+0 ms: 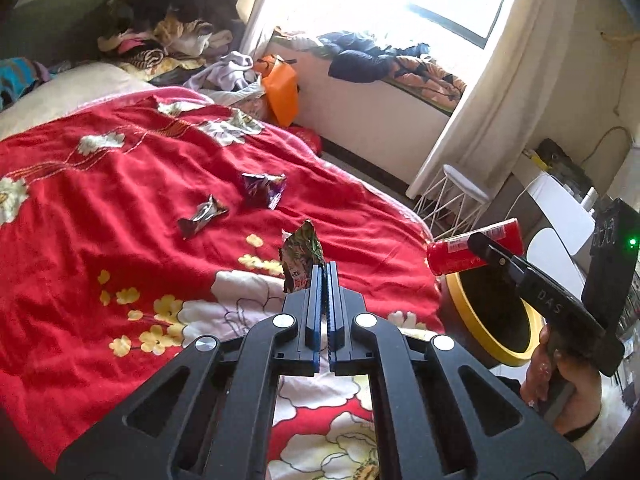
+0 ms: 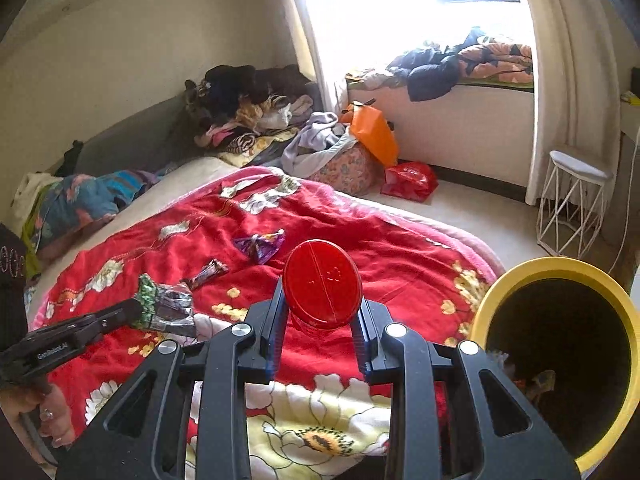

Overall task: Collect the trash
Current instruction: 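Carry the snack bag and red tube in both grippers over the yellow bin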

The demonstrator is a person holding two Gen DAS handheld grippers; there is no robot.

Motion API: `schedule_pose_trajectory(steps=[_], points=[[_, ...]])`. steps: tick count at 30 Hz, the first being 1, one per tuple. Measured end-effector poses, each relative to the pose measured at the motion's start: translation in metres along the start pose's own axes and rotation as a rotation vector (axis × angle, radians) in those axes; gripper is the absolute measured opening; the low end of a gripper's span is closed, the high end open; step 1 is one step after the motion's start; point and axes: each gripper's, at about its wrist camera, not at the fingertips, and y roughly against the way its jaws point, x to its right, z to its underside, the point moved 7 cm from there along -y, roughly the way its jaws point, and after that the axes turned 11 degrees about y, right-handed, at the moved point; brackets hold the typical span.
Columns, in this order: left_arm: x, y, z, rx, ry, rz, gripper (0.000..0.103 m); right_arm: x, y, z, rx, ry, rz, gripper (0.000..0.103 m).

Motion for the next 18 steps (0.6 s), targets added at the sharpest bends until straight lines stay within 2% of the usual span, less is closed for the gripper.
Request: schedule_pose_trajectory(steps=[18], points=[[0.066, -0.004, 0.000, 0.017, -0.110, 0.045, 0.001, 0.061, 0.043, -0.009, 0.084, -0.073, 0.109, 0.027]])
